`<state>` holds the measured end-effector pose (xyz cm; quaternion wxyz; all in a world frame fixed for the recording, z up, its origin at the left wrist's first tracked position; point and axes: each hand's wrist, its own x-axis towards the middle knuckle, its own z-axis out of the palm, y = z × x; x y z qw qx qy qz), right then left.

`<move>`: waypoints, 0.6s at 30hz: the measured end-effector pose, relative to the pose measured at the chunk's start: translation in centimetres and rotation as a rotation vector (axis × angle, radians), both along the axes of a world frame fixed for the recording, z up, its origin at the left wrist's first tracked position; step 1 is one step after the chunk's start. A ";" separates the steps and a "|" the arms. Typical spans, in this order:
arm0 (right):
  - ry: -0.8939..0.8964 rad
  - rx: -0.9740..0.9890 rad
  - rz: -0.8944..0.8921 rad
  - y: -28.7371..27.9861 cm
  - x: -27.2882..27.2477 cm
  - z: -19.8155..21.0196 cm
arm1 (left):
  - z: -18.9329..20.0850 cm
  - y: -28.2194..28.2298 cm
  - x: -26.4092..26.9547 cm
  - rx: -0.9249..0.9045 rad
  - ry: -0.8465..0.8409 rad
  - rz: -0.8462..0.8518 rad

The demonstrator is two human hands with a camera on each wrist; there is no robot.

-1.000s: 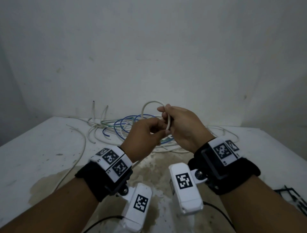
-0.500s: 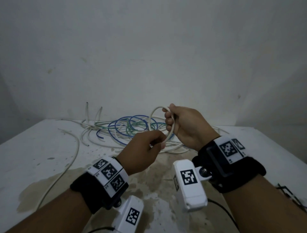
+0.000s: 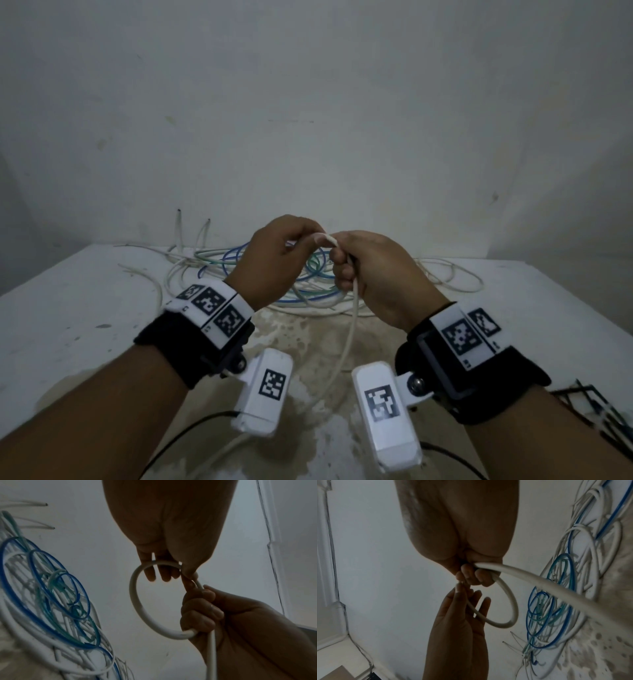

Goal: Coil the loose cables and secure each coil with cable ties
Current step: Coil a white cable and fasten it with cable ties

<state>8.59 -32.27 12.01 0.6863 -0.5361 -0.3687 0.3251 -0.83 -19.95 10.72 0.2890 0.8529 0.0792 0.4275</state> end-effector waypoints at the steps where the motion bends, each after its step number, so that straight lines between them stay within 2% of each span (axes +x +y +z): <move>1: 0.023 -0.004 0.006 0.0 -0.1 -0.2 | -0.1 -0.2 0.0 -0.027 0.002 -0.024; 5: 0.103 -0.073 0.030 0.0 -0.4 -0.7 | -0.1 -1.0 -0.1 -0.115 -0.057 -0.077; 9: 0.152 -0.057 0.097 -0.1 -0.7 -0.5 | 0.3 -0.7 -0.2 -0.212 -0.037 -0.136; 12: 0.195 -0.037 0.181 -0.3 -0.7 -0.1 | 0.6 -0.9 -0.5 -0.180 -0.028 -0.141; 18: 0.135 -0.055 0.241 -0.6 -1.0 0.1 | 0.9 -1.2 -0.5 -0.197 -0.135 -0.121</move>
